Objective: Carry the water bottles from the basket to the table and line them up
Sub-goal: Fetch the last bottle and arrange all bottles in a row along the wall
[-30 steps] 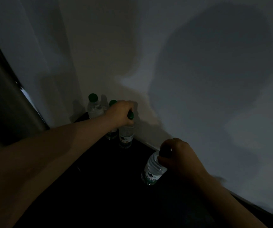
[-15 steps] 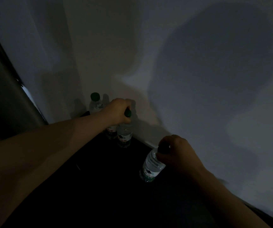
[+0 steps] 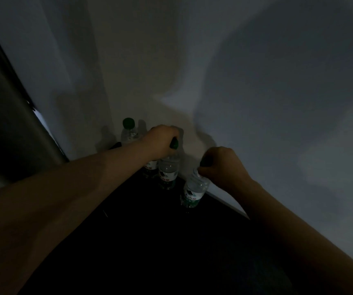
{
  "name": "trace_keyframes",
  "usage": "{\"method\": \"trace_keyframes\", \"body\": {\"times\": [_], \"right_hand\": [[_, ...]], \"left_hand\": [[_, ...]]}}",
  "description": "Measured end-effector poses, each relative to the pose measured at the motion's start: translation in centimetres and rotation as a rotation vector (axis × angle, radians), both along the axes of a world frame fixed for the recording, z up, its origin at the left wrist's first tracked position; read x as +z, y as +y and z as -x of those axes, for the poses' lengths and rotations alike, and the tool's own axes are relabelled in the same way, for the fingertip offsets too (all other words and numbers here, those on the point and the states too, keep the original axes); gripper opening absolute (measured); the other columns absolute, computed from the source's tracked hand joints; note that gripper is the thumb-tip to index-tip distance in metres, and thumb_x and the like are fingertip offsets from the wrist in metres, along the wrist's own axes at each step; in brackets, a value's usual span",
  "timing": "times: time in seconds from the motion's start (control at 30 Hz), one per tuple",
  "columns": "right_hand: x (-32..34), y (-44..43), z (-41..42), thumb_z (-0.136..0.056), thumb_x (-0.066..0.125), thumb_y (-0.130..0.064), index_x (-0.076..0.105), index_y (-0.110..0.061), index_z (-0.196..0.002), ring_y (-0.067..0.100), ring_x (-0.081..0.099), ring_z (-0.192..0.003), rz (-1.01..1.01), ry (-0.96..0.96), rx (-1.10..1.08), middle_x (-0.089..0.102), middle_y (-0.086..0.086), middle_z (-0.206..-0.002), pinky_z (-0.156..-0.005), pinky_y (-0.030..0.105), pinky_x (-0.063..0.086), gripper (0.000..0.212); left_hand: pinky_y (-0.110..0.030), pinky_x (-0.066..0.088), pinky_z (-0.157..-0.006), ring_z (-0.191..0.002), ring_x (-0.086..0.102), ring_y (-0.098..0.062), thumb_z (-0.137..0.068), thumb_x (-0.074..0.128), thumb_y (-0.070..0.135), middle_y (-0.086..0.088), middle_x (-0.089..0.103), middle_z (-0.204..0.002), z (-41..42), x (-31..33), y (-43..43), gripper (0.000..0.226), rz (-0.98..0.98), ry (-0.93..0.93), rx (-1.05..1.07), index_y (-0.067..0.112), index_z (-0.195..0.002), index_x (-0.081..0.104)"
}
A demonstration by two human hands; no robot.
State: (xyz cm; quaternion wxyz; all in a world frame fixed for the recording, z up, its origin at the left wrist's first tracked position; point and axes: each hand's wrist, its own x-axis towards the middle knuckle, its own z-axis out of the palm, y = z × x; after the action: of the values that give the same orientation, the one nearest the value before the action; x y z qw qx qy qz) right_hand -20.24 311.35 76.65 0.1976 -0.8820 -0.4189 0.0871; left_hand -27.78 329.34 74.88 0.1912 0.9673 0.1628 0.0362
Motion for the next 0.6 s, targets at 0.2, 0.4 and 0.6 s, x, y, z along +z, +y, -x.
{"method": "trace_keyframes", "body": {"times": [0.2,0.4,0.6], "right_hand": [[0.2,1.7,-1.0,-0.076,0.069,-0.012,0.068,0.003,-0.09,0.028,0.064,-0.084,0.028,0.012,-0.017,0.068,0.018,-0.091,-0.076,0.043,0.056,0.02],[0.1,2.9,-1.5,-0.076,0.072,-0.016,0.067,0.0,-0.094,0.026,0.063,-0.087,0.035,0.02,-0.038,0.066,0.015,-0.094,-0.075,0.038,0.055,0.024],[-0.7,3.6,-1.5,-0.074,0.071,-0.014,0.066,0.001,-0.089,0.026,0.064,-0.082,0.036,0.036,-0.067,0.067,0.016,-0.089,-0.071,0.036,0.056,0.022]], "left_hand": [[-0.025,0.03,-0.068,-0.097,0.056,-0.029,-0.08,0.071,0.017,-0.017,0.061,-0.108,-0.1,0.0,0.0,0.031,-0.005,0.017,-0.005,0.004,-0.107,0.063],[-0.027,0.033,-0.068,-0.097,0.057,-0.033,-0.08,0.071,0.016,-0.02,0.062,-0.104,-0.1,0.2,-0.2,0.029,-0.007,0.02,0.013,0.001,-0.104,0.064],[-0.027,0.035,-0.069,-0.096,0.057,-0.033,-0.08,0.07,0.014,-0.021,0.061,-0.105,-0.1,0.1,-0.2,0.031,0.001,0.021,0.014,0.001,-0.107,0.063]]}}
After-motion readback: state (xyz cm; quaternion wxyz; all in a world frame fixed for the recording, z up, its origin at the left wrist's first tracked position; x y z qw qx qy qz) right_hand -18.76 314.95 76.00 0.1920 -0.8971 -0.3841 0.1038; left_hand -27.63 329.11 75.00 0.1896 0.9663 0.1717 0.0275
